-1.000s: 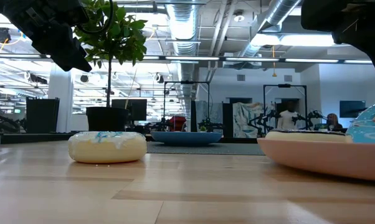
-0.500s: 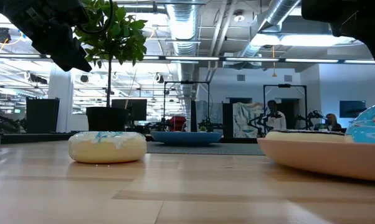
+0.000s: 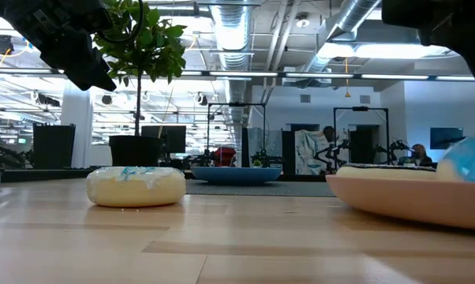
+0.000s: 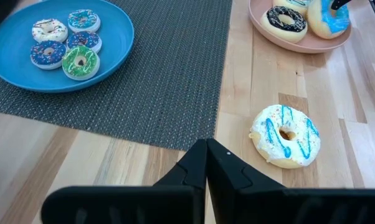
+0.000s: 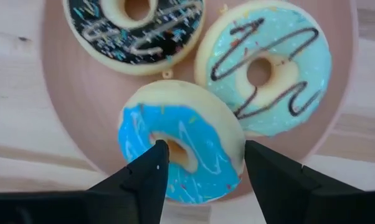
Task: Pick & Place donuts
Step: Put the big light blue donut into the pink plate, then put the big white donut into the pink plate
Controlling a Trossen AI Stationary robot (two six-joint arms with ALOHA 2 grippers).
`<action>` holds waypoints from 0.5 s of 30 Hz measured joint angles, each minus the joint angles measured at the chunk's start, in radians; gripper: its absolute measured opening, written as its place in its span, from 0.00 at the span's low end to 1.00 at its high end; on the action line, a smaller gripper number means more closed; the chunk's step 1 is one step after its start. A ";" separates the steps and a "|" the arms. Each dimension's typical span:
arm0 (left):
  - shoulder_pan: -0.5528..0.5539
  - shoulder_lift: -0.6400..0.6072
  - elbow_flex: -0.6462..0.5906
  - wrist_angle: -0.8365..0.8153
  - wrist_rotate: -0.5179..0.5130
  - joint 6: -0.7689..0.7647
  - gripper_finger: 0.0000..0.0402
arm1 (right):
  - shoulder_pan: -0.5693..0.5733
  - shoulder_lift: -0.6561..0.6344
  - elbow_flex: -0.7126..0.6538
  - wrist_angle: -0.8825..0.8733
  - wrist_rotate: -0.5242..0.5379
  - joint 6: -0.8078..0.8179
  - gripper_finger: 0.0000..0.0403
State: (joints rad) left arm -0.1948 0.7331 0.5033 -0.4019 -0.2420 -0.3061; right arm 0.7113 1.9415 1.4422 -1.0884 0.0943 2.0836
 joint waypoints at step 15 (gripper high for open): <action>0.000 0.000 0.000 0.000 0.000 0.006 0.00 | 0.000 0.001 0.048 -0.048 0.068 -0.023 0.44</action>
State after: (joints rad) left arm -0.1951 0.7330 0.5034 -0.4021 -0.2424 -0.2996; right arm 0.7110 1.9427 1.4902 -1.1369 0.1624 2.0610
